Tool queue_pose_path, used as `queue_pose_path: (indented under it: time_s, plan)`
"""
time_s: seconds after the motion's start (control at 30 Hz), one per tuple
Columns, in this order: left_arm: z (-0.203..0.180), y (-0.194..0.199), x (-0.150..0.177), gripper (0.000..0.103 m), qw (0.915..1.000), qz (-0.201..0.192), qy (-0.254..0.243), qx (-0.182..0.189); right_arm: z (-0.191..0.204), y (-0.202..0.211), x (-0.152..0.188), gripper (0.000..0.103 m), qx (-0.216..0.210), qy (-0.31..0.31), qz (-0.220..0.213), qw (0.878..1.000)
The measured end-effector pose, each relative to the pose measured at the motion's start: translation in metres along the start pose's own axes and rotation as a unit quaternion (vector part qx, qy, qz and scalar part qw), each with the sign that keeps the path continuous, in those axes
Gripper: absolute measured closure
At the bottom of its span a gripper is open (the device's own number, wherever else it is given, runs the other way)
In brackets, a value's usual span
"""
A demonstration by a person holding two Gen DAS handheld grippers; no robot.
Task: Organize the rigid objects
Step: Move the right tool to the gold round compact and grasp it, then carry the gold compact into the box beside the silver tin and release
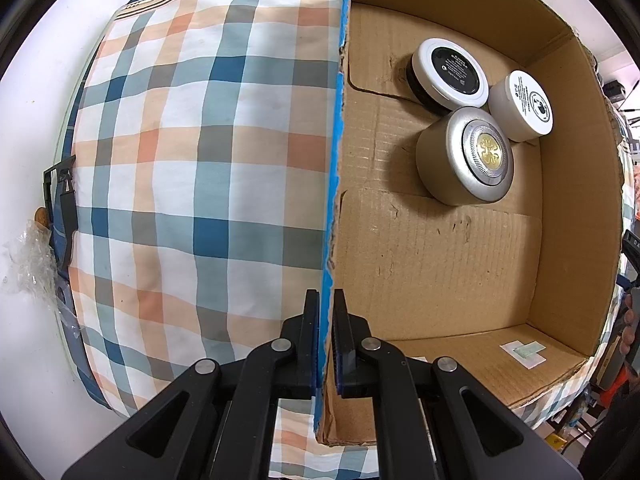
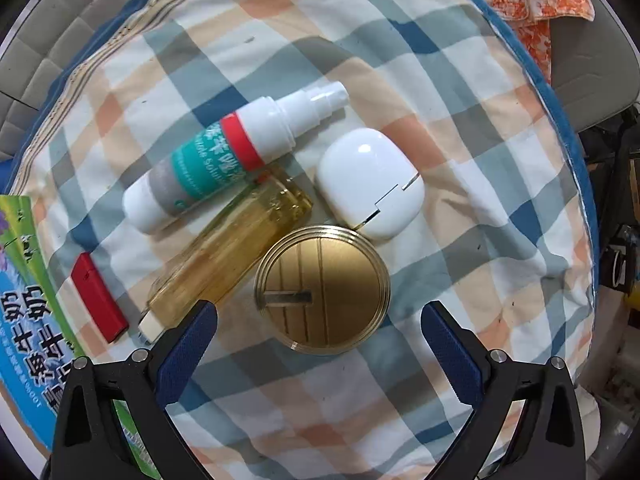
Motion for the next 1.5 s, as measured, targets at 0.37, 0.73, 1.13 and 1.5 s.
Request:
queue_pose_path:
  time_s: [0.37,0.73,1.13,1.5]
  plan:
    - [0.002,0.002,0.000,0.099,1.0000,-0.001,0.000,-0.001,-0.020,-0.017,0.000,0.035,-0.029,-0.022,0.013,0.999]
    - [0.002,0.004,0.001,0.099,1.0000,-0.001,0.002,0.000,-0.019,-0.021,0.003,0.035,-0.021,-0.015,0.005,1.000]
    - [0.003,0.005,0.001,0.099,1.0000,-0.001,0.003,0.002,0.062,0.065,0.041,0.036,-0.069,0.071,-0.041,0.994]
    - [0.004,0.003,0.002,0.099,1.0000,-0.002,0.004,0.007,0.195,0.154,0.099,0.035,-0.176,0.184,-0.058,0.965]
Point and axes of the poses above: each gripper's, at about its wrist camera, not at the fingertips, and y roughly against the way its jaws point, z to its left, x to its underside, the point moved 9 cm from there along -y, roughly the way its jaws point
